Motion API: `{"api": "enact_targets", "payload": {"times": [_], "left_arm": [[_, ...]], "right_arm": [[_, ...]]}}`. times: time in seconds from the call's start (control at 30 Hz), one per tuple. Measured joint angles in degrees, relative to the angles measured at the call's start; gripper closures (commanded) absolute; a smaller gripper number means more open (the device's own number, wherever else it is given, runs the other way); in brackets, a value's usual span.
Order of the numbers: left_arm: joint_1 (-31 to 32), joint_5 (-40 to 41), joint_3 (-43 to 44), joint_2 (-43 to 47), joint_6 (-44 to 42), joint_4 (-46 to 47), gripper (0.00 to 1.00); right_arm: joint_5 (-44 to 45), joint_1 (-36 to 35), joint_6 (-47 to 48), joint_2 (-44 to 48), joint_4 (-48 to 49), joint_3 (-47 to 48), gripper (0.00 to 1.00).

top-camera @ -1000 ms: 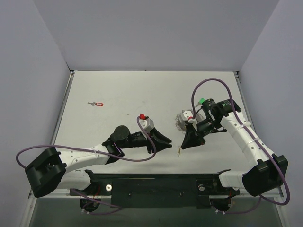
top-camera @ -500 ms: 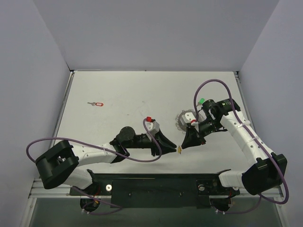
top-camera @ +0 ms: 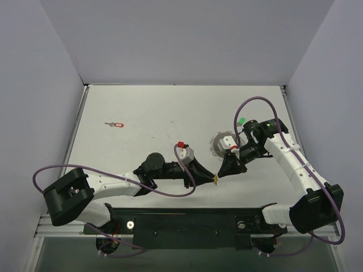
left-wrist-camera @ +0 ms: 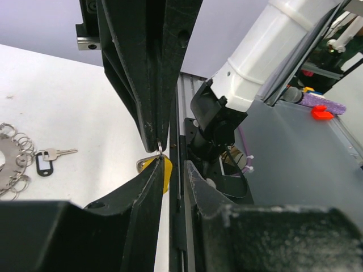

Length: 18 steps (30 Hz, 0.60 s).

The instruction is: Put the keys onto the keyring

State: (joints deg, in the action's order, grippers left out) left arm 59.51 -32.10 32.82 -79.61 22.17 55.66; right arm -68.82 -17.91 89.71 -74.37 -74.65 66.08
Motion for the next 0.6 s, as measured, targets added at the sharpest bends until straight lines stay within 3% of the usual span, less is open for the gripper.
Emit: {"api": "enact_targets", "payload": {"times": [0.6], "left_arm": [[1.29,6.43,0.52,0.92,-4.90,-4.24,0.70]], "right_arm": [[-0.11,0.35,1.90,0.00,-0.11,-0.02,1.00]]}}
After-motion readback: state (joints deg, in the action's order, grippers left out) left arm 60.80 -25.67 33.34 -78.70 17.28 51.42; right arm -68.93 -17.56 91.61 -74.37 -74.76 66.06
